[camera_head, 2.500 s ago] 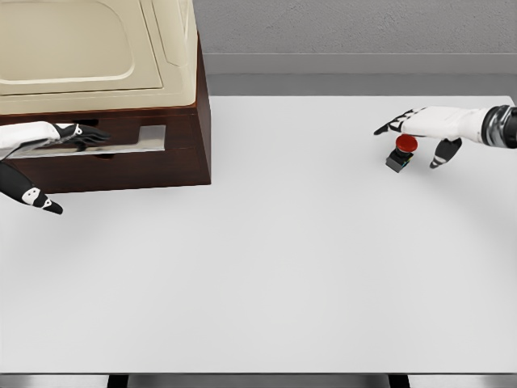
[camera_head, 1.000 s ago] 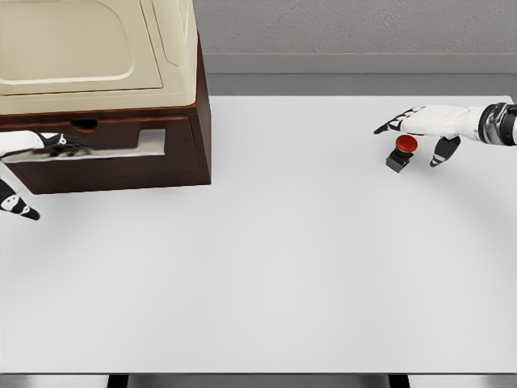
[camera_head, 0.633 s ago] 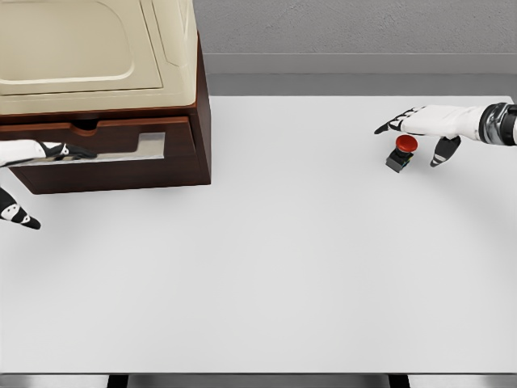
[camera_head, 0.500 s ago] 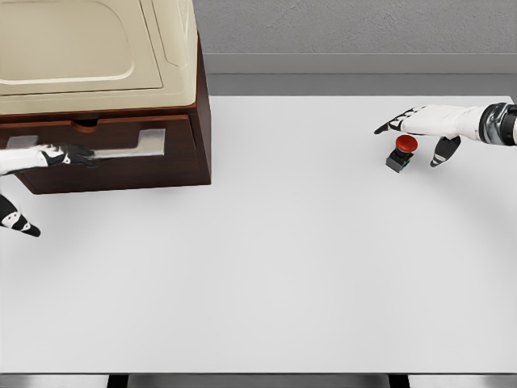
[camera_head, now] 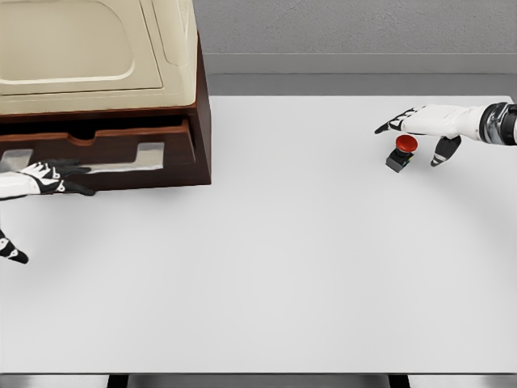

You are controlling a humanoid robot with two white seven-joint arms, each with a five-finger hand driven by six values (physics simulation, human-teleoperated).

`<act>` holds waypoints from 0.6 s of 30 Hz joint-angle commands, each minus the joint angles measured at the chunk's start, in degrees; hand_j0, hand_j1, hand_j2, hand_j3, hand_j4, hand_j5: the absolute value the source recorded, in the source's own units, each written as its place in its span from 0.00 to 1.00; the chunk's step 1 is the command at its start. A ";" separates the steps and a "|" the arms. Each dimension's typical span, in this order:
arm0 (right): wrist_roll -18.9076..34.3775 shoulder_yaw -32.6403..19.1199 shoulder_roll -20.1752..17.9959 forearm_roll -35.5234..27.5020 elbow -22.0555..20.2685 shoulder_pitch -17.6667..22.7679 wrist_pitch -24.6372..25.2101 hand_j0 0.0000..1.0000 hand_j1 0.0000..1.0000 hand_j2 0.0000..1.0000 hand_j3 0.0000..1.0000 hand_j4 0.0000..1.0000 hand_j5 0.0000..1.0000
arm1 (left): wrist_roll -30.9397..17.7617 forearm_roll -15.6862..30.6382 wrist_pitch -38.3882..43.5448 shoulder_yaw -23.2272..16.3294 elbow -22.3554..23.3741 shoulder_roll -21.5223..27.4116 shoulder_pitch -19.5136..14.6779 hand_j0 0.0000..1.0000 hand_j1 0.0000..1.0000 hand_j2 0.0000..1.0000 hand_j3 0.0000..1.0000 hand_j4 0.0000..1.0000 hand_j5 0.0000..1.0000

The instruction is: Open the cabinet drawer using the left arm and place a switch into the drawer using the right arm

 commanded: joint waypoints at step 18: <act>-0.02 -0.01 -0.06 -0.25 -0.07 0.09 0.14 1.00 1.00 1.00 1.00 1.00 1.00 | -0.11 0.54 -12.54 -7.16 0.01 8.44 0.12 1.00 1.00 1.00 1.00 1.00 1.00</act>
